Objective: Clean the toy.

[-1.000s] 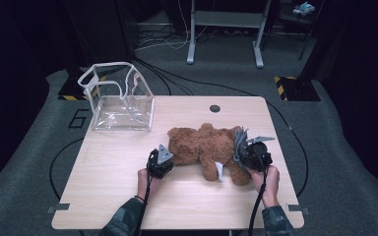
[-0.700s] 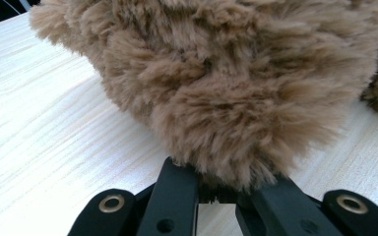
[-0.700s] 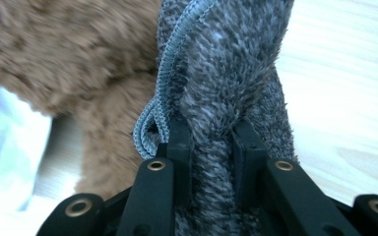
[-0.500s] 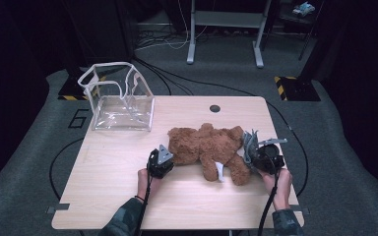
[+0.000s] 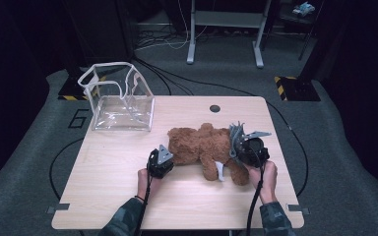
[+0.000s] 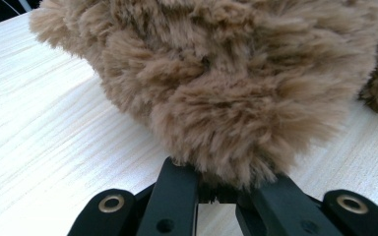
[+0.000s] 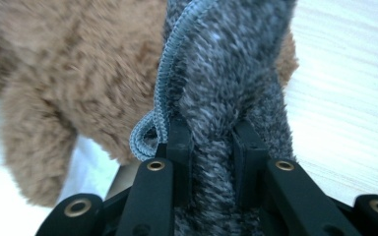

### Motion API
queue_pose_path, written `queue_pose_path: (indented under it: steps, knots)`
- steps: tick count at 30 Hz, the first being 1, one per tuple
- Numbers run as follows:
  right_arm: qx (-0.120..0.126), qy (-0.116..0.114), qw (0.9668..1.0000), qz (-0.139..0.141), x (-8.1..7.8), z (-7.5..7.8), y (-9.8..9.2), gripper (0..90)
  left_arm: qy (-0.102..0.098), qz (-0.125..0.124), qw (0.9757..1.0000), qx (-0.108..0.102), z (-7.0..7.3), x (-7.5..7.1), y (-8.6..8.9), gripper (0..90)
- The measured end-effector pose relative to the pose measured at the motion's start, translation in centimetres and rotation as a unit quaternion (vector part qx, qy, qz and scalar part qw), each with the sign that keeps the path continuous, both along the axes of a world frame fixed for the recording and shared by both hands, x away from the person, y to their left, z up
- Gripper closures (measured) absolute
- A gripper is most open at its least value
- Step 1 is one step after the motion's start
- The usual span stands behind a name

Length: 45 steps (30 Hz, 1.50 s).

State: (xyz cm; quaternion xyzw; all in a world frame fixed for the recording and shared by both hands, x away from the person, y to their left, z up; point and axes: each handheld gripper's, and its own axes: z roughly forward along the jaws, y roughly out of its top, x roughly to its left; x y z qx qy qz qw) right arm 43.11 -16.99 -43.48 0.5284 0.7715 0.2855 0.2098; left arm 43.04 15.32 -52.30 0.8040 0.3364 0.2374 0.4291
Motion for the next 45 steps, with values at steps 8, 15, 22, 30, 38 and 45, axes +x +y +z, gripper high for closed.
queue_pose_path:
  steps: [8, 15, 22, 30, 38, 45]
  knots:
    - [-0.018, 0.032, 0.9988, -0.031, 0.3, -2.6, -2.6, 74.2, 0.0, -0.002, 1.0, 0.003, 0.0, 0.0, 0.0, 88.6]
    - [-0.044, 0.042, 0.9969, -0.051, -0.4, -2.2, -3.7, 74.1, 0.0, -0.003, 1.0, 0.002, 0.0, 0.0, -0.1, 88.6]
    - [0.01, -0.011, 0.9998, -0.012, -1.7, 1.2, -2.3, 73.6, 0.0, -0.004, 1.0, 0.004, 0.0, 0.0, 0.0, 88.6]
    - [-0.007, -0.005, 0.9998, 0.02, -0.6, -0.2, 1.0, 73.3, 0.001, -0.005, 1.0, 0.001, 0.0, 0.0, 0.0, 88.5]
    - [-0.025, 0.028, 0.9991, 0.019, -2.5, -1.3, -1.1, 73.5, 0.0, -0.006, 1.0, 0.005, 0.0, 0.0, -0.1, 88.4]
    - [-0.037, 0.028, 0.9989, 0.006, -4.5, -1.4, -2.6, 73.4, 0.0, -0.005, 1.0, 0.005, 0.0, 0.0, -0.1, 88.4]
